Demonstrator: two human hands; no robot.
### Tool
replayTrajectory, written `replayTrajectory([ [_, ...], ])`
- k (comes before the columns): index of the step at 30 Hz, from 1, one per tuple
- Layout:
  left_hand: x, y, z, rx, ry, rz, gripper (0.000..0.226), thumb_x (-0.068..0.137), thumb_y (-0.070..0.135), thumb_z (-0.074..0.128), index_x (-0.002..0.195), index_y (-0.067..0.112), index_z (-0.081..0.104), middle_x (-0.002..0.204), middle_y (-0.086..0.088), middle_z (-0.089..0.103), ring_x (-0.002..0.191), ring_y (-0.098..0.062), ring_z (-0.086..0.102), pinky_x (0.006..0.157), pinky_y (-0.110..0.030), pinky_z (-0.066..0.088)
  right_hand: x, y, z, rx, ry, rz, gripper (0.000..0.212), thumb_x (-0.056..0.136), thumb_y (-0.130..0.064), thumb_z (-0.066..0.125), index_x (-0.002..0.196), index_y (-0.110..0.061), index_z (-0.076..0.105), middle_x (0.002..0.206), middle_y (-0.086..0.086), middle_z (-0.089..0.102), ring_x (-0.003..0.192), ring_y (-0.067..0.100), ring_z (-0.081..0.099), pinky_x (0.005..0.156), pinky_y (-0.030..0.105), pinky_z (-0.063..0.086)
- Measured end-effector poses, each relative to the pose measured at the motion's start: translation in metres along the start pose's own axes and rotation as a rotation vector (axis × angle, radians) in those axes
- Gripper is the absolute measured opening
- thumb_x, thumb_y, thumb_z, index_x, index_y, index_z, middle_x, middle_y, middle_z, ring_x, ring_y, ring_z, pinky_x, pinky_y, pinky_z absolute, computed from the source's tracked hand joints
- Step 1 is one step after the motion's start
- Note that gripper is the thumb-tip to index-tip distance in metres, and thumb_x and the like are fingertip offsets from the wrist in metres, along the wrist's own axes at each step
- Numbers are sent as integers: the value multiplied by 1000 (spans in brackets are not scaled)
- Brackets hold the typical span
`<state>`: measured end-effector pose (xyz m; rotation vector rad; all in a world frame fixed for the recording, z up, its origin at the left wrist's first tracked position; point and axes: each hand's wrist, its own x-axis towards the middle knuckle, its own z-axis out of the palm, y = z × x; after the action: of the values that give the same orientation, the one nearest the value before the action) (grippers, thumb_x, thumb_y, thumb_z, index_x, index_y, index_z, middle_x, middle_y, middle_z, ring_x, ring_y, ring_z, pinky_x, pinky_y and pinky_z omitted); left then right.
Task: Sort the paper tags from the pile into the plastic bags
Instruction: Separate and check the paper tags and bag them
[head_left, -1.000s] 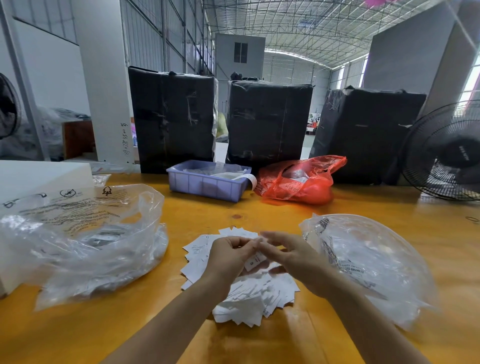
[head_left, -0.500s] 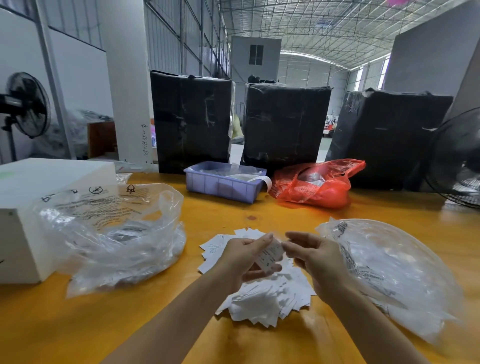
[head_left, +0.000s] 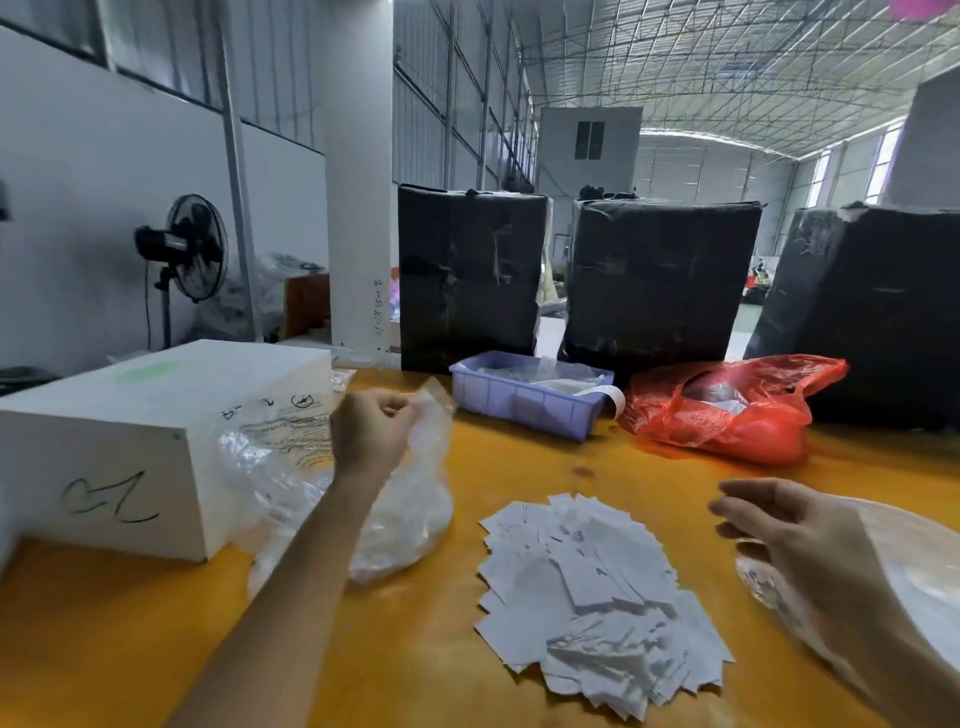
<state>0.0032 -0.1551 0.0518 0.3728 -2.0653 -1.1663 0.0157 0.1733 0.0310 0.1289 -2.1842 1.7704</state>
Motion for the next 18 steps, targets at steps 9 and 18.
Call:
replayTrajectory([
  [9, 14, -52, -20, 852, -125, -125, 20, 88, -5, 49, 105, -6, 60, 106, -23, 62, 98, -36, 58, 68, -34, 42, 57, 60, -107, -957, 88, 111, 23, 79, 0, 65, 58, -10, 65, 55, 6, 65, 60, 28, 64, 48, 34, 43],
  [18, -10, -1, 16, 532, -70, 291, 28, 84, 15, 68, 108, 0, 67, 100, -23, 66, 87, -35, 60, 70, -42, 48, 37, 90, -100, -1189, 44, 216, 30, 84, -21, 68, 59, -13, 52, 59, 1, 54, 62, 17, 54, 55, 28, 37],
])
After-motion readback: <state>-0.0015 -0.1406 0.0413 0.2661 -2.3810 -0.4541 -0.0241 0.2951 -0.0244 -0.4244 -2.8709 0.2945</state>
